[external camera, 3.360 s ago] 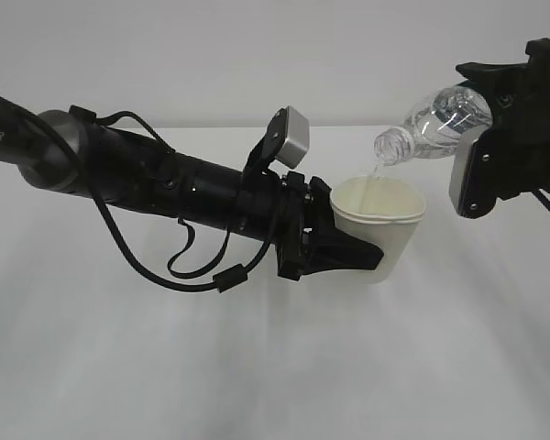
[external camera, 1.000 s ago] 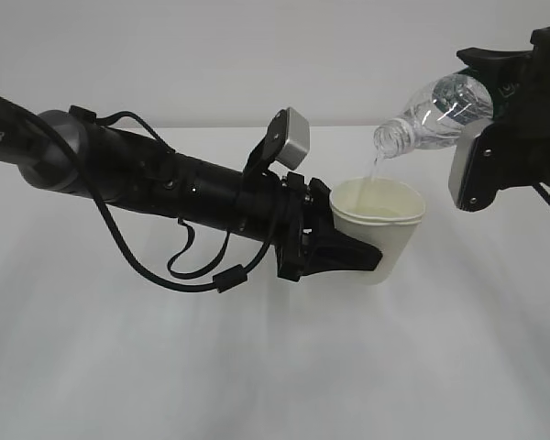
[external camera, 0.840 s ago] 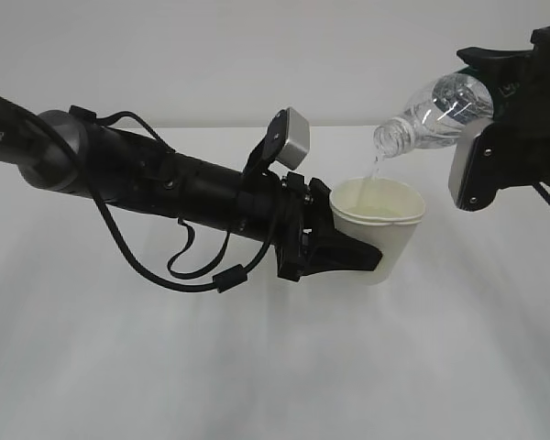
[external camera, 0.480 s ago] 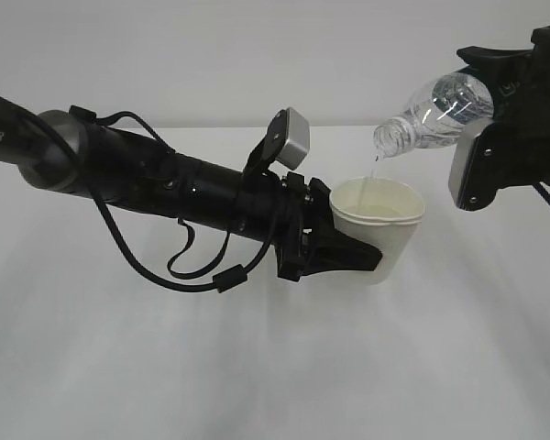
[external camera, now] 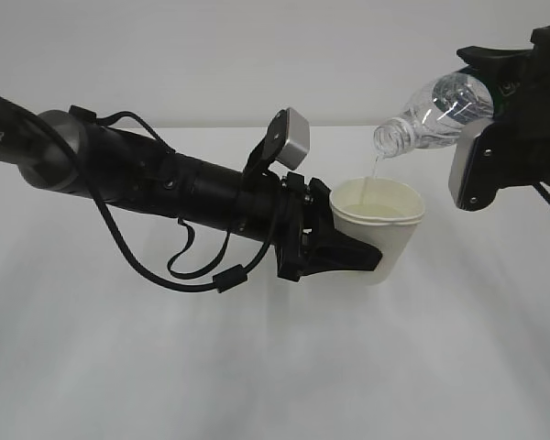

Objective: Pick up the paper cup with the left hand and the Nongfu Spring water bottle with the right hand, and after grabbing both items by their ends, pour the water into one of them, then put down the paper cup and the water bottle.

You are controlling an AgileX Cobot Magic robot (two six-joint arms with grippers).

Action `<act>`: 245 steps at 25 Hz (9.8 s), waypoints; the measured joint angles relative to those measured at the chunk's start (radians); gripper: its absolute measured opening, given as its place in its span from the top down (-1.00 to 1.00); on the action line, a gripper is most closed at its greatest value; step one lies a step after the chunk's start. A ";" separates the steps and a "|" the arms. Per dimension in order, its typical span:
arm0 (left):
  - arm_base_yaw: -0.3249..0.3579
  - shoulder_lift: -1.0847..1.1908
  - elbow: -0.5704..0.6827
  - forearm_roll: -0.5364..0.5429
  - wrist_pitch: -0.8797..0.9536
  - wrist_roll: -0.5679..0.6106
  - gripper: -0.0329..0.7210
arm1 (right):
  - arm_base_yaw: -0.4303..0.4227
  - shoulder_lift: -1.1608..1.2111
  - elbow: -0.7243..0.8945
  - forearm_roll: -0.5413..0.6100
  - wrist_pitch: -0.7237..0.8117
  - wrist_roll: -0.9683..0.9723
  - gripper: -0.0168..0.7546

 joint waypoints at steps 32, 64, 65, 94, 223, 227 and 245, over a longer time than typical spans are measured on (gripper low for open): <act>0.000 0.000 0.000 0.004 0.002 0.000 -0.23 | 0.000 0.000 0.000 0.000 -0.010 -0.010 -0.27; 0.000 0.000 0.000 0.008 0.002 0.000 -0.23 | 0.000 0.000 0.000 0.000 -0.013 -0.014 -0.27; 0.000 0.000 0.000 0.008 0.002 0.000 -0.23 | 0.000 0.000 0.000 0.000 -0.013 -0.014 -0.27; 0.000 0.000 0.000 -0.068 0.029 0.000 -0.23 | 0.000 -0.003 0.004 0.048 -0.054 0.171 -0.27; 0.494 0.081 0.049 -0.689 0.203 0.426 -0.22 | 0.000 0.011 0.018 0.286 0.027 0.637 -0.27; 0.494 0.095 0.082 -0.775 0.136 0.484 -0.20 | 0.000 0.011 0.018 0.286 0.027 0.637 -0.27; 0.498 0.100 0.390 -1.252 -0.055 0.805 -0.19 | 0.000 0.011 0.031 0.286 0.027 0.670 -0.27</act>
